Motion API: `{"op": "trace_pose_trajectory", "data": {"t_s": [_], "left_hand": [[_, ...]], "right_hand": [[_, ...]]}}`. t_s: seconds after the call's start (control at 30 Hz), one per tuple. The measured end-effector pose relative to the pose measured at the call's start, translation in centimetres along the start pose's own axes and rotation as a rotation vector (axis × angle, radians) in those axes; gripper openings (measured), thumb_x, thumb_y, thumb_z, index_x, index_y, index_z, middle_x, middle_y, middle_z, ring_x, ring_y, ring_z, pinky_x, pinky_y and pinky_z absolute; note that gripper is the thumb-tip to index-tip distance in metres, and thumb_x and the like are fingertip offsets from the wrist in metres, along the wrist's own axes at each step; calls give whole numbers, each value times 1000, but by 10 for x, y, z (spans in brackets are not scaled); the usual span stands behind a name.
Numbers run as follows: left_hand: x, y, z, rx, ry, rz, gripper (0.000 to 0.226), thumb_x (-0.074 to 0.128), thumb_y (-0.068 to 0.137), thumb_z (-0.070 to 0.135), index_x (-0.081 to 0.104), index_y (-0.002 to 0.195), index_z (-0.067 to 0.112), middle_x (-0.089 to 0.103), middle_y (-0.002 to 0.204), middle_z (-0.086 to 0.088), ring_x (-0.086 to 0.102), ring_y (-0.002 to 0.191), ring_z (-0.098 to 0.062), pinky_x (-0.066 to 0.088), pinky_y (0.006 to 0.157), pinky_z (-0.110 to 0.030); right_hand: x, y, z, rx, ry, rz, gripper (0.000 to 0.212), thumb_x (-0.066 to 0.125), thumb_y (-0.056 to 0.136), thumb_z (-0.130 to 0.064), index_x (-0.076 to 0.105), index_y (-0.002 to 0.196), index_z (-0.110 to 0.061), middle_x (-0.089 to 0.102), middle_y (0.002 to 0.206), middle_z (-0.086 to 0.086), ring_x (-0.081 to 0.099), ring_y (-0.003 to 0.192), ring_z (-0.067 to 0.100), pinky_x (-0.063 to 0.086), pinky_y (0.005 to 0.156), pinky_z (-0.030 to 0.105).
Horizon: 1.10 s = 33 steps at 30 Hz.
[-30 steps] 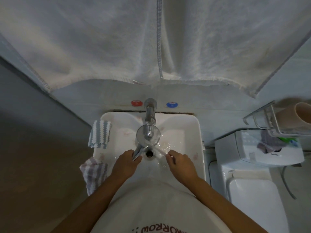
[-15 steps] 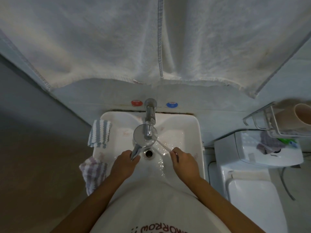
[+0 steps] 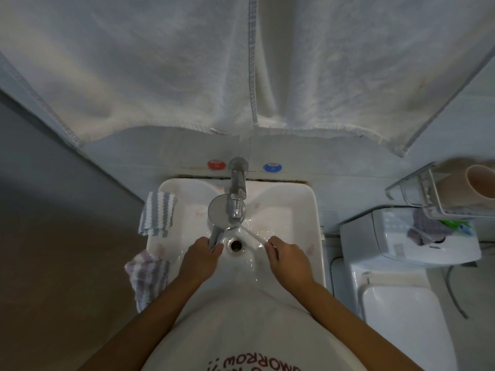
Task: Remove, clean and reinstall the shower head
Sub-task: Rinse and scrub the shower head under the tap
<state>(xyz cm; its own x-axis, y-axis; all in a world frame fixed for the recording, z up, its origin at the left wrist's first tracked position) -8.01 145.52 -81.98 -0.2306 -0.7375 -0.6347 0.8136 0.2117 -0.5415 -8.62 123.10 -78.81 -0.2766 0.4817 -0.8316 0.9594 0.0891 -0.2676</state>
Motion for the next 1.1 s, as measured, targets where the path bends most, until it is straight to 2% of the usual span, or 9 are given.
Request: {"op": "trace_pose_trajectory", "data": {"t_s": [0.07,0.2,0.4,0.5,0.57,0.63,0.8,0.93,1.1], "left_hand": [[1,0,2,-1,0,2,35,56,89,40,56,79,6,58,70,-6,56,64,-24,39,56,-30],[2,-1,3,4,-4,-15,32,56,91,39,54,77,10,55,67,-3,54,62,-21,37,54,-29],[3,-1,2,4,-8,-42,33,55,90,41,53,76,11,53,66,-2,53,61,-22,39,56,-29],[1,-2,-1,2,-44,-58,33,56,90,39,51,69,13,52,61,-2,51,55,-19,39,54,-29],[-1,-5,-4,-14,-96,-79,34,56,91,36,49,67,14,51,59,-3,48,51,-18,38,50,-30],[-2,-8,-5,-21,-120,-85,33,57,91,35,48,66,14,51,60,-5,47,51,-18,37,49,-31],[-4,-11,-4,-26,-151,-89,32,58,89,36,48,68,15,51,62,-6,46,52,-19,37,51,-32],[-6,-13,-4,-18,-131,-86,30,58,89,34,50,69,13,52,63,-7,47,53,-19,37,51,-32],[-6,-19,-11,-25,-132,-88,28,60,89,33,51,72,13,51,63,-6,46,53,-17,37,51,-32]], "right_hand": [[-3,2,2,28,9,31,30,38,103,-36,57,93,-15,64,70,8,49,58,26,31,52,32],[4,-2,-4,-34,-7,-64,32,36,102,-39,57,95,-16,65,74,9,58,68,32,40,55,35],[1,4,2,18,12,13,32,36,103,-38,57,94,-16,65,73,9,59,67,32,35,53,34],[6,0,-1,-15,48,-48,31,38,102,-39,56,92,-17,63,71,7,57,66,31,39,55,36],[3,2,1,9,75,-10,30,38,102,-37,56,90,-16,58,66,5,54,62,30,38,54,36],[1,4,5,49,104,32,29,39,102,-35,54,88,-16,52,62,1,49,60,27,35,53,36],[8,2,-1,-10,131,-40,26,41,101,-37,55,88,-19,51,62,-2,51,61,29,38,55,37],[-1,5,7,64,179,59,27,42,102,-32,54,85,-15,48,58,-2,49,57,24,37,54,37],[7,1,6,46,259,-15,28,45,100,-30,45,72,-27,42,53,-6,41,51,13,36,53,36]]}}
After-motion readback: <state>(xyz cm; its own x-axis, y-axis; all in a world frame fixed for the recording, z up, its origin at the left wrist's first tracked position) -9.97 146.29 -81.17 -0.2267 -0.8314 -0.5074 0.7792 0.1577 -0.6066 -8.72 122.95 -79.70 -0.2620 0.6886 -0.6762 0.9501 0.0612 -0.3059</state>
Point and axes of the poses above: each hand's wrist, its own y-axis towards the middle knuckle, its own x-axis out of the palm, z = x × y, the point moved 4 cm from there along y, towards the middle knuckle
